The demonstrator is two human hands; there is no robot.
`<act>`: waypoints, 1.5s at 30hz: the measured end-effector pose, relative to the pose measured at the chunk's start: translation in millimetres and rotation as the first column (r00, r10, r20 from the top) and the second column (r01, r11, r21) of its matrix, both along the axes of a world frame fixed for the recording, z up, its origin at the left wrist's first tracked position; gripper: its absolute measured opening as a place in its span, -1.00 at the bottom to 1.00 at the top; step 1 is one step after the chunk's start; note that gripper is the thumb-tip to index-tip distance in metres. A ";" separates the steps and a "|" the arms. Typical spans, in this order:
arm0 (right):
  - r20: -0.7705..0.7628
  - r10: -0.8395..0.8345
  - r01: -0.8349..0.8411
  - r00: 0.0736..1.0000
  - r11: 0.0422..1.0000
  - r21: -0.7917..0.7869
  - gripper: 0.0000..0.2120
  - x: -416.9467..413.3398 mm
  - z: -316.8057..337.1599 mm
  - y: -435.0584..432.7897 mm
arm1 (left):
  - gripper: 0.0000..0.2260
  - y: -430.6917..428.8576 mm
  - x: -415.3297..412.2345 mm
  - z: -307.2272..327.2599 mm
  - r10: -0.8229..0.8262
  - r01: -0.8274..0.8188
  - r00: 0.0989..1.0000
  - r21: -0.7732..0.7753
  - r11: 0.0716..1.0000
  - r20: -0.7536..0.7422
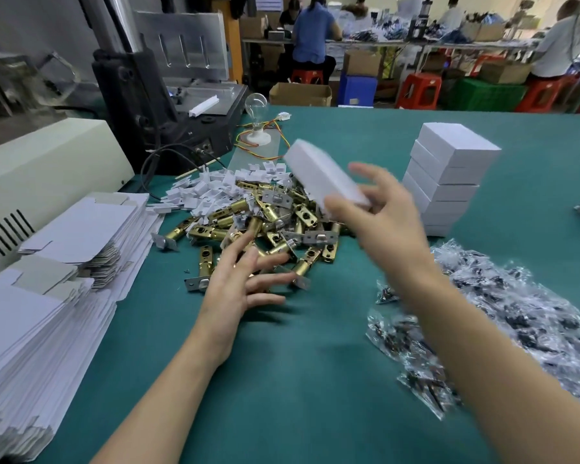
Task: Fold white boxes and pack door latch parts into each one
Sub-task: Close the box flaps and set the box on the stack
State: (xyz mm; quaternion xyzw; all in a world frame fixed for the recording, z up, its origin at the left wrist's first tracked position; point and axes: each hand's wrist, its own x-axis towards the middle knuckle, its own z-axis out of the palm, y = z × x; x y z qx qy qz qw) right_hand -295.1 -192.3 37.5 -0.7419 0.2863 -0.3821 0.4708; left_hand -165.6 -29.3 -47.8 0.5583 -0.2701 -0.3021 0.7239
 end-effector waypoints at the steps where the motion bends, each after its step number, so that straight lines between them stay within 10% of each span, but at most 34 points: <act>1: -0.027 -0.057 0.054 0.998 0.994 -0.099 -0.40 -3.9 16.4 -15.2 | -0.48 0.1 0.4 0.4 0.000 0.000 1.000 0.003 1.000 0.006; 10: -0.201 -0.563 0.445 0.802 0.787 -0.428 -0.43 -40.3 87.7 -158.4 | -0.62 0.0 1.5 -1.0 -0.052 0.048 0.998 0.081 0.996 0.037; 39: -0.416 -0.545 0.360 0.728 0.820 -0.445 -0.29 -41.3 72.2 -162.3 | -0.58 -2.6 -4.4 -4.3 -0.166 0.151 0.982 0.155 0.976 0.088; 45: -0.112 -0.409 0.192 0.905 0.631 -0.752 -0.43 1.6 86.6 -100.3 | -0.62 -6.7 -5.7 -4.0 -0.179 0.158 0.978 0.178 0.971 0.107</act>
